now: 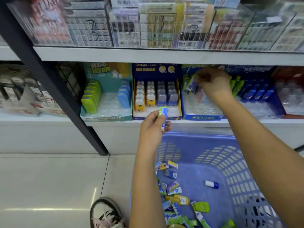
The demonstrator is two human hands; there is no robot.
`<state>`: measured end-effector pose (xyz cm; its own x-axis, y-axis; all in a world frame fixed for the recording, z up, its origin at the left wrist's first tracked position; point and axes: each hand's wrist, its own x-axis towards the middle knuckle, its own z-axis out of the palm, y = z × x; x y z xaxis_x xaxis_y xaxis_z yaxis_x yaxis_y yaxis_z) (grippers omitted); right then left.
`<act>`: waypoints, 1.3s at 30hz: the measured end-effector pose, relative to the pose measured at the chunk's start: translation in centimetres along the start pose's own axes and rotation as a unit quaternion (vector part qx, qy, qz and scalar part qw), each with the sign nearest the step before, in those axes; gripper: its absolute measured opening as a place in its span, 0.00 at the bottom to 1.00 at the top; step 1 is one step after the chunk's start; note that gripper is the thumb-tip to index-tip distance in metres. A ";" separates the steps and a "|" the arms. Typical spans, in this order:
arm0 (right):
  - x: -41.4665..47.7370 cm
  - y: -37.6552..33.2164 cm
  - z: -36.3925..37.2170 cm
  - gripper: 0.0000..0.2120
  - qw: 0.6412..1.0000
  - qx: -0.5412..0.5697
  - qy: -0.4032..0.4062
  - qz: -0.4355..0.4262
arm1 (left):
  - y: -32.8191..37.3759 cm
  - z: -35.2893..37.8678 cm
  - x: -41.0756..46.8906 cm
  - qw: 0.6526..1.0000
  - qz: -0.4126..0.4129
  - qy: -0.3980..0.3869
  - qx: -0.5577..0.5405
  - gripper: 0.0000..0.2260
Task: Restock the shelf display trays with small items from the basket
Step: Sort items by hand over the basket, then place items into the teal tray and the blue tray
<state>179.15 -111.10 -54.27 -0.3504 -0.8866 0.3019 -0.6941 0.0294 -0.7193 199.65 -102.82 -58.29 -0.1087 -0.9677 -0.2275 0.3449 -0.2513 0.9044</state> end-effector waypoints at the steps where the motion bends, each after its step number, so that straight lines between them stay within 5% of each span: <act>1: 0.0 0.1 0.1 0.09 1.000 -0.008 -0.025 -0.009 | -0.2 0.3 0.0 1.000 0.004 -0.008 0.007 0.08; 12: 2.5 -0.5 -1.2 0.11 0.971 -0.160 -0.170 -0.057 | -1.2 1.5 -0.1 0.997 0.035 -0.044 0.050 0.07; 21: 2.2 -1.5 -0.3 0.12 0.961 -0.204 -0.178 -0.052 | -1.3 2.6 0.2 0.994 0.065 0.017 0.084 0.05; 24: 0.0 -2.2 -2.0 0.11 0.984 -0.037 -0.177 -0.008 | -1.2 4.0 0.6 0.990 0.102 0.035 0.086 0.04; 27: -3.2 -2.5 -4.0 0.05 0.940 0.128 -0.318 -0.008 | -1.2 5.7 1.0 0.984 0.140 0.035 0.102 0.05; 29: -3.7 -1.9 -4.7 0.05 0.941 0.145 -0.304 -0.016 | -1.4 6.6 1.1 0.978 0.163 0.023 0.132 0.07; 32: -2.2 -0.4 -5.2 0.08 0.978 0.124 -0.168 -0.004 | -2.3 7.7 1.1 0.943 0.184 -0.025 0.275 0.19; 34: -0.8 0.6 -5.0 0.08 0.993 0.040 -0.105 -0.024 | -3.4 8.3 0.9 0.879 0.192 -0.086 0.427 0.23; 36: 0.3 1.5 -4.2 0.09 0.994 -0.025 -0.100 -0.040 | -4.5 8.5 0.6 0.813 0.195 -0.129 0.533 0.25; 39: 1.3 2.2 -2.9 0.10 0.987 -0.084 -0.124 -0.055 | -5.6 8.5 0.5 0.771 0.203 -0.139 0.587 0.28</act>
<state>175.37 -110.80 -53.61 -0.1174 -0.9739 0.1944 -0.8210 -0.0150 -0.5707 189.75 -101.76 -60.43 -0.4654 -0.8794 0.1001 -0.6609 0.4205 0.6216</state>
